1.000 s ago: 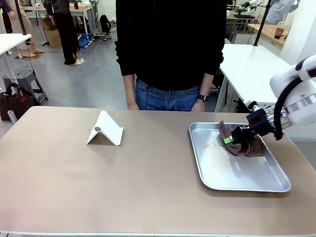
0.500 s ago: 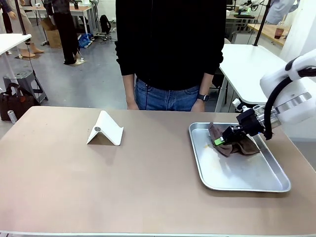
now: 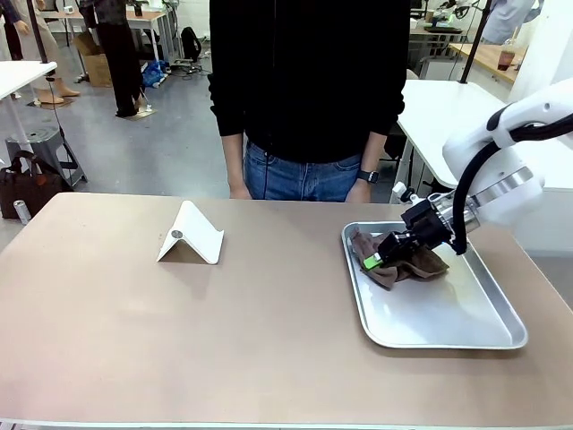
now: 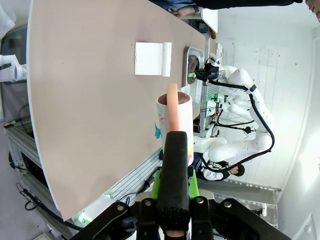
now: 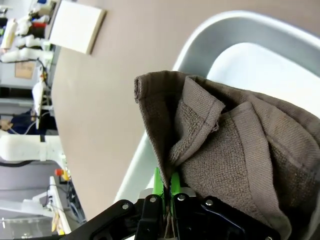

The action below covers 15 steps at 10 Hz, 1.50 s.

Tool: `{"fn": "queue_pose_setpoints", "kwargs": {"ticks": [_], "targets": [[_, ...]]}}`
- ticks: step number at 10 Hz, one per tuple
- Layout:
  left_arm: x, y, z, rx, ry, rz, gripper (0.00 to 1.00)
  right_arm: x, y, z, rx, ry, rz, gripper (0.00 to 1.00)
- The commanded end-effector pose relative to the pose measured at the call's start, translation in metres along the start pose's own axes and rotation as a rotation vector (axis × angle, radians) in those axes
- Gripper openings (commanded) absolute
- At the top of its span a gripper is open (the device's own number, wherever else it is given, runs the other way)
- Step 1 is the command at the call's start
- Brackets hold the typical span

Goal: Clean the surface of the table.
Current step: Clean the area not pointed to by the person.

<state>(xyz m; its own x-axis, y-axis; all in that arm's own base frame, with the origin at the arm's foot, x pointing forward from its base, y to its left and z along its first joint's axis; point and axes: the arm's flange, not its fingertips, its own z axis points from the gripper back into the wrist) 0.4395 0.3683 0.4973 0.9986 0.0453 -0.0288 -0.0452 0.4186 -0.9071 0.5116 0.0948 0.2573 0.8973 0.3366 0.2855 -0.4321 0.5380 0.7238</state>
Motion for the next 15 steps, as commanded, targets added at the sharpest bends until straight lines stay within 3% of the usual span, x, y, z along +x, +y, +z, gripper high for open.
{"fn": "queue_pose_setpoints", "kwargs": {"ticks": [1,5,8,15], "targets": [[-0.003,-0.006,0.004,-0.001,0.007,0.006,0.22,-0.001,0.0,-0.013,0.037,0.055,0.022,0.05],[-0.003,-0.006,0.004,-0.001,0.007,0.006,0.22,0.003,-0.004,0.001,0.028,-0.017,0.03,0.05],[-0.003,-0.006,0.004,-0.001,0.007,0.006,0.22,0.0,-0.025,0.02,-0.042,-0.079,-0.036,0.05],[-0.003,-0.006,0.004,-0.001,0.007,0.006,0.22,-0.029,-0.057,0.099,-0.115,-0.267,-0.181,0.05]]}}
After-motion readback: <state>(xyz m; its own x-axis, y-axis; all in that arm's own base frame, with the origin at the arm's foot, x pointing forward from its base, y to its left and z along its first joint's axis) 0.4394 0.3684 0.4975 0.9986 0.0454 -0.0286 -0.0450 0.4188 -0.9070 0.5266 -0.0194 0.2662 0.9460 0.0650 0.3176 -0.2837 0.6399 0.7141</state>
